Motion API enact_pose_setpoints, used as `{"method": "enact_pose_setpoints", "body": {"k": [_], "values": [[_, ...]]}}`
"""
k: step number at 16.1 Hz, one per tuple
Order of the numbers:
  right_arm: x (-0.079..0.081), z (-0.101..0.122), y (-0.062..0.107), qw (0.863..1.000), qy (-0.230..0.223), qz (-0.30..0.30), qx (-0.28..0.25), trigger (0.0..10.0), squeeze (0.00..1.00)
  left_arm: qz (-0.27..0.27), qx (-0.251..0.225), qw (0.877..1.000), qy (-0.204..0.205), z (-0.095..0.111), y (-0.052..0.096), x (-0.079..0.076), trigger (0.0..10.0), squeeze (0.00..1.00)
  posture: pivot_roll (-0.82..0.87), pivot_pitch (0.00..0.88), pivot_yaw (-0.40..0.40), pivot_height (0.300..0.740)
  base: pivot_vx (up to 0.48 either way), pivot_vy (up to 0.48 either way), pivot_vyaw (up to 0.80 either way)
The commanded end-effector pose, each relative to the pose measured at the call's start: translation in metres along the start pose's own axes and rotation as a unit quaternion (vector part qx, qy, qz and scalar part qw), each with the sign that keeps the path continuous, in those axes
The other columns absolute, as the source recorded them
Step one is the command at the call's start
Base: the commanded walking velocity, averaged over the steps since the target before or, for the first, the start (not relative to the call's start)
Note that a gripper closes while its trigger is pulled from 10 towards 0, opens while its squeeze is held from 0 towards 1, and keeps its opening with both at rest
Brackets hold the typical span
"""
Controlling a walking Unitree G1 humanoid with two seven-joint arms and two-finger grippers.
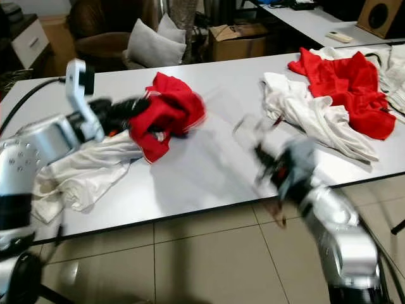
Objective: Hang hanger
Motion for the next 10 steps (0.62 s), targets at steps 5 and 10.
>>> {"method": "enact_pose_setpoints", "body": {"k": [5,10], "values": [[0.029,0.045,-0.018,0.991,-0.027,0.065,-0.110,10.0,0.00,-0.024,0.024,0.999,-0.019,-0.016,-0.007,-0.018,0.0,0.00,-0.09,0.000,0.068,0.740,0.000,0.000,0.00],[0.052,0.035,-0.003,0.984,-0.007,0.165,-0.059,10.0,0.00,0.050,-0.046,0.998,-0.014,0.007,-0.023,-0.005,0.0,0.00,-0.09,0.000,0.051,0.740,0.000,0.000,0.00]]}}
Point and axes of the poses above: a point about 5 cm out from each wrist's last joint towards the gripper, its own y axis pointing back from the gripper into the wrist, its own z axis along the axis of the wrist's last joint, x = y × z, the point moved 3 cm from there along -y, pointing out of the wrist towards the gripper, and after that the axes turned 1 degree about y, right-handed, at the moved point
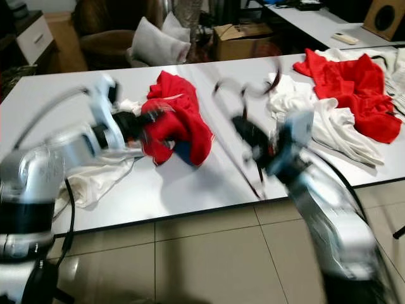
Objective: Hang hanger
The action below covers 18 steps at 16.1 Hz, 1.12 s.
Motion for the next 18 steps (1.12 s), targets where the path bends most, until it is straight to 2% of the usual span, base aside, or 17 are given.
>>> {"method": "enact_pose_setpoints", "body": {"k": [1,2,3,5,8,10,14,17,18], "values": [[0.007,0.002,0.002,1.000,0.001,0.022,0.005,10.0,0.00,0.031,-0.027,0.999,0.006,0.011,0.000,0.009,0.0,0.00,-0.10,0.000,0.059,0.740,0.000,0.000,0.00],[0.012,-0.003,0.016,1.000,-0.003,0.026,0.018,10.0,0.00,0.049,-0.053,0.997,0.033,0.023,-0.003,0.017,0.0,0.00,-0.11,0.000,0.071,0.740,0.000,0.000,0.00],[0.016,-0.005,0.020,0.999,-0.006,0.029,0.021,10.0,0.00,0.047,-0.057,0.996,0.041,0.026,-0.004,0.017,0.0,0.00,-0.11,0.000,0.076,0.740,0.000,0.000,0.00],[0.034,-0.008,0.032,0.998,-0.018,0.058,0.033,10.0,0.00,0.039,-0.064,0.996,0.056,0.031,-0.010,0.014,0.0,0.00,-0.12,0.000,0.088,0.740,0.000,0.000,0.00],[0.050,-0.011,0.038,0.994,-0.033,0.092,0.043,10.0,0.00,0.031,-0.063,0.995,0.064,0.033,-0.018,0.010,0.0,0.00,-0.12,0.000,0.094,0.740,0.000,0.000,0.00],[0.052,-0.013,0.038,0.994,-0.034,0.092,0.046,10.0,0.00,0.031,-0.063,0.995,0.067,0.033,-0.019,0.010,0.0,0.00,-0.12,0.000,0.090,0.740,0.000,0.000,0.00],[0.037,-0.024,0.021,0.998,-0.009,0.036,0.053,10.0,0.00,-0.039,-0.034,0.996,0.073,0.026,-0.010,-0.006,0.0,0.00,-0.10,0.000,0.078,0.740,0.000,0.000,0.00],[0.043,-0.025,0.017,0.997,-0.015,0.054,0.053,10.0,0.00,-0.021,-0.041,0.996,0.079,0.028,-0.002,0.004,0.0,0.00,-0.09,0.000,0.071,0.740,0.000,0.000,0.00],[0.043,-0.026,0.015,0.997,-0.016,0.052,0.052,10.0,0.00,-0.026,-0.039,0.996,0.082,0.028,-0.001,0.002,0.0,0.00,-0.09,0.000,0.070,0.740,0.000,0.000,0.00]]}}
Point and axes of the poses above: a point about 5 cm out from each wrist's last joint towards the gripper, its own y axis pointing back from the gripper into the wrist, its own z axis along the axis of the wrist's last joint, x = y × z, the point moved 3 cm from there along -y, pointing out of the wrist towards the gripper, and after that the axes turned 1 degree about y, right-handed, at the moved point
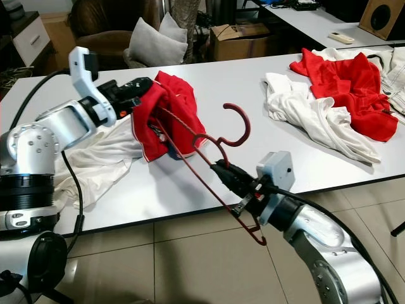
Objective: Hang hanger
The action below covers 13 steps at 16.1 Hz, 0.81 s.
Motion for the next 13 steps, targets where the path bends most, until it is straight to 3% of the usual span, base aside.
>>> {"method": "enact_pose_setpoints", "body": {"k": [1,5,8,10,12,13], "values": [[-0.005,0.001,-0.007,1.000,-0.001,-0.011,-0.010,10.0,0.00,-0.024,0.008,1.000,0.002,-0.001,0.004,-0.009,0.0,0.00,-0.10,0.000,0.074,0.740,0.000,0.000,0.00],[-0.022,0.003,-0.033,0.994,-0.042,-0.085,-0.063,10.0,0.00,-0.047,0.046,0.998,0.023,-0.025,0.008,-0.021,0.0,0.00,-0.09,0.000,0.077,0.740,0.000,0.000,0.00],[-0.016,-0.003,-0.045,0.992,-0.076,-0.080,-0.068,10.0,0.00,-0.040,0.045,0.997,0.046,-0.033,0.008,-0.023,0.0,0.00,-0.08,0.000,0.074,0.740,0.000,0.000,0.00],[-0.004,-0.037,-0.051,0.997,-0.064,-0.051,0.013,10.0,0.00,-0.054,0.042,0.994,0.083,-0.039,0.006,-0.033,0.0,0.00,-0.08,0.000,0.076,0.740,0.000,0.000,0.00],[-0.006,-0.046,-0.052,0.995,-0.061,-0.064,0.037,10.0,0.00,-0.064,0.034,0.992,0.099,-0.037,0.004,-0.039,0.0,0.00,-0.09,0.000,0.077,0.740,0.000,0.000,0.00],[-0.006,-0.056,-0.052,0.995,-0.032,-0.063,0.072,10.0,0.00,-0.069,0.014,0.990,0.120,-0.028,0.002,-0.042,0.0,0.00,-0.09,0.000,0.077,0.740,0.000,0.000,0.00]]}}
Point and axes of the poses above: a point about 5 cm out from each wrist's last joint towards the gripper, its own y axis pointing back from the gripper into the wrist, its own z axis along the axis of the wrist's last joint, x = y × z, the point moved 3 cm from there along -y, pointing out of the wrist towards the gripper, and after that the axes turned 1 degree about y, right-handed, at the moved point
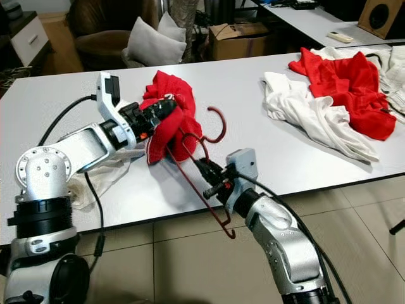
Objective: Hang hanger
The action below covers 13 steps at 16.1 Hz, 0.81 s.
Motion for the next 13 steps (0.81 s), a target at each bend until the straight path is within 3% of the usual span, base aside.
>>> {"method": "enact_pose_setpoints", "body": {"k": [1,3,4,5,7,9,11,12,13], "values": [[-0.001,-0.006,-0.003,1.000,0.009,-0.011,0.014,10.0,0.00,-0.016,-0.029,0.999,0.000,0.017,0.000,-0.011,0.0,0.00,-0.09,0.000,0.077,0.740,0.000,0.000,0.00],[-0.005,0.009,-0.004,0.999,0.008,-0.035,-0.035,10.0,0.00,0.006,-0.039,0.999,-0.005,0.025,0.003,-0.004,0.0,0.00,-0.09,0.000,0.076,0.740,0.000,0.000,0.00],[-0.013,0.034,-0.001,0.991,0.001,-0.072,-0.112,10.0,0.00,0.025,-0.046,0.999,-0.006,0.031,0.006,0.003,0.0,0.00,-0.09,0.000,0.077,0.740,0.000,0.000,0.00],[-0.016,0.047,0.002,0.985,-0.011,-0.086,-0.152,10.0,0.00,0.035,-0.044,0.998,-0.012,0.032,0.007,0.006,0.0,0.00,-0.09,0.000,0.077,0.740,0.000,0.000,0.00],[-0.013,0.067,0.008,0.975,-0.055,-0.061,-0.204,10.0,0.00,0.081,-0.010,0.994,-0.069,0.025,0.007,0.020,0.0,0.00,-0.09,0.000,0.078,0.740,0.000,0.000,0.00],[0.001,0.068,0.010,0.977,-0.069,-0.001,-0.203,10.0,0.00,0.130,0.026,0.983,-0.130,0.016,0.005,0.036,10.0,0.00,-0.09,0.000,0.078,0.740,0.000,0.000,0.00],[0.009,0.061,0.011,0.976,-0.098,0.026,-0.191,10.0,0.00,0.174,0.000,0.967,-0.184,0.029,0.002,0.049,10.0,0.00,-0.11,0.000,0.075,0.740,0.000,0.000,0.00],[0.009,0.060,0.012,0.975,-0.112,0.020,-0.193,10.0,0.00,0.162,-0.014,0.968,-0.192,0.035,0.003,0.048,10.0,0.20,-0.11,0.000,0.072,0.740,0.000,0.000,0.00],[0.006,0.059,0.012,0.972,-0.135,0.012,-0.193,10.0,0.00,0.158,-0.022,0.967,-0.201,0.039,0.007,0.047,10.0,1.00,-0.11,0.000,0.071,0.740,0.000,0.000,0.00]]}}
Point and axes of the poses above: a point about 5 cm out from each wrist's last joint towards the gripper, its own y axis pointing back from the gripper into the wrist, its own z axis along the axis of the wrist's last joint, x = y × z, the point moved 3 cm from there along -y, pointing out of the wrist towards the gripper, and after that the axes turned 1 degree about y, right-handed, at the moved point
